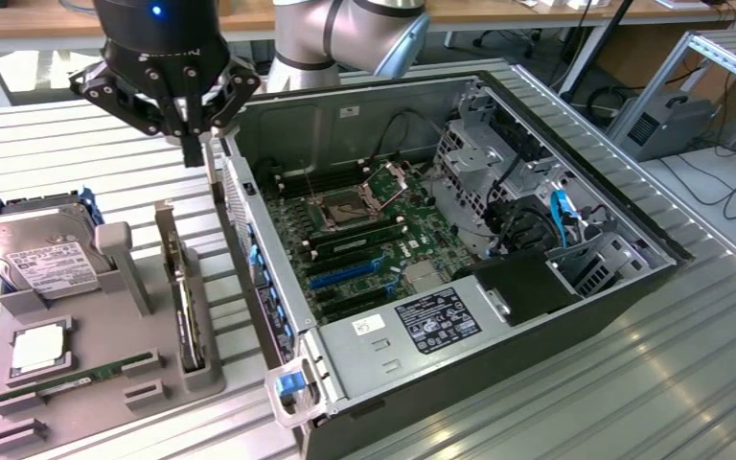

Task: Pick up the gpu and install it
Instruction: 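Reach for the gpu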

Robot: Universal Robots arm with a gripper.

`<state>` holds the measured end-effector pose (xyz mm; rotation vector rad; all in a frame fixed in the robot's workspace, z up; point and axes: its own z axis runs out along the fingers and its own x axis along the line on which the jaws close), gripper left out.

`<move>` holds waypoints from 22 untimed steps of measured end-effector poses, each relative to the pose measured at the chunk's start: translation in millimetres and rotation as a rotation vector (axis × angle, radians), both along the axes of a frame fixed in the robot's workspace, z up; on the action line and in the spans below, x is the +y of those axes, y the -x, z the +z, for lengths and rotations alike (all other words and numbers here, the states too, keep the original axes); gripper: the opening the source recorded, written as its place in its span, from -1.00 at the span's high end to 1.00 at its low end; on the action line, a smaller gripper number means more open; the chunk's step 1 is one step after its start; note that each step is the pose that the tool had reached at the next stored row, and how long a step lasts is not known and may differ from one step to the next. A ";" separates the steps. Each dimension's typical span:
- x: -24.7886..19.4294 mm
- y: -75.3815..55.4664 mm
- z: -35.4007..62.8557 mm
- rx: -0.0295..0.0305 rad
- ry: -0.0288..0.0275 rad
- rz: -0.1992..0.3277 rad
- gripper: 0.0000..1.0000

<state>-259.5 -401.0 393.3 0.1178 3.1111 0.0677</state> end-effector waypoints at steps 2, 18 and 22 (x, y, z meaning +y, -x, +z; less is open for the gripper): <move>0.0 1.0 0.0 -0.0001 0.0000 0.000 0.79; -0.1 13.1 0.0 -0.0005 -0.0001 0.000 0.79; -0.5 24.4 0.0 -0.0006 0.0000 0.000 0.79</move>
